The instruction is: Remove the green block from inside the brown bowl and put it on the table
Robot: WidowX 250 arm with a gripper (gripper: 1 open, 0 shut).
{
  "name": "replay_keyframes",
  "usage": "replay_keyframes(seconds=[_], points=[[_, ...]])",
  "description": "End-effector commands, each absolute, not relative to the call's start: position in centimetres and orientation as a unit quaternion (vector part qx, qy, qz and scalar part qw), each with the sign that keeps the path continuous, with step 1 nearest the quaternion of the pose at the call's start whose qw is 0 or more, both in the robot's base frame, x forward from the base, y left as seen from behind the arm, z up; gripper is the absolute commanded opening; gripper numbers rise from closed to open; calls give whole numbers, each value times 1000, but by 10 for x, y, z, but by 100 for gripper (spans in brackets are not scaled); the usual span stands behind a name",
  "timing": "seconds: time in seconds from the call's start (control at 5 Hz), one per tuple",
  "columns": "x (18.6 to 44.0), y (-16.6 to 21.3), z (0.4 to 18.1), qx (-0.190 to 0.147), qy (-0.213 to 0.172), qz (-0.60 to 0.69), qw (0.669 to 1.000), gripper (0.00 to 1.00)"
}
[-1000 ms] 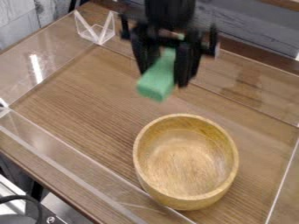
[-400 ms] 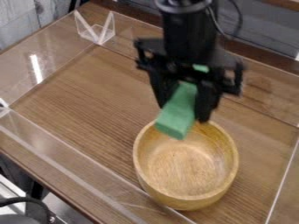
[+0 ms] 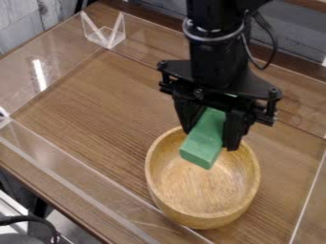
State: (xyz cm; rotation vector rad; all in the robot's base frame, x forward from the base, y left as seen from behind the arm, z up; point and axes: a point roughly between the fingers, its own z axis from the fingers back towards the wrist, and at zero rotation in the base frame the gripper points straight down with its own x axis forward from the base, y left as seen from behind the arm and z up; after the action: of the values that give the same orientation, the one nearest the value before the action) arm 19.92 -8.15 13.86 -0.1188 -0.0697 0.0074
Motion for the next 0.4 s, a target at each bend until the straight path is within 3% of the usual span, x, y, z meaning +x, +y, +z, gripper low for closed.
replay_keyframes(seconds=[0.0, 0.2], points=[[201, -82, 143, -63, -50, -5, 997, 0], [201, -81, 140, -64, -51, -9, 997, 0]])
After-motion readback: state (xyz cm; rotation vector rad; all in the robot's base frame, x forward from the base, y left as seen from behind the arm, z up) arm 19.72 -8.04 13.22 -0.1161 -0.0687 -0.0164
